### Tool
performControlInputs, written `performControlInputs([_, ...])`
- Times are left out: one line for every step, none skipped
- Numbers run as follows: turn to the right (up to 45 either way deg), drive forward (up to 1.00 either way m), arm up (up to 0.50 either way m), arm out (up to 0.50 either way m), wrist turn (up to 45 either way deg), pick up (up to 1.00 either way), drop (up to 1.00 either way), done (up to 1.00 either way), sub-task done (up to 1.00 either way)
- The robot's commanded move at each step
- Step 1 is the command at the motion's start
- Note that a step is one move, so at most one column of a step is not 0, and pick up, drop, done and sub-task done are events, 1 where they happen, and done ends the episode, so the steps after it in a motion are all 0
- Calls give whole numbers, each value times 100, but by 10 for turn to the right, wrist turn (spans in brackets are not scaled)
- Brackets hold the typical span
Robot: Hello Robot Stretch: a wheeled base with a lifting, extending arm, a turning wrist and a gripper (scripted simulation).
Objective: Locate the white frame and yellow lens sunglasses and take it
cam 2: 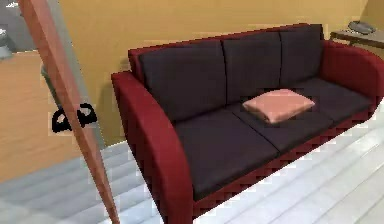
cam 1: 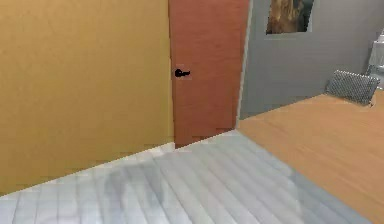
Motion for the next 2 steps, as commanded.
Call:
performControlInputs([450,0,0,0,0,0,0,0,0])
performControlInputs([450,0,0,0,0,0,0,0,0])
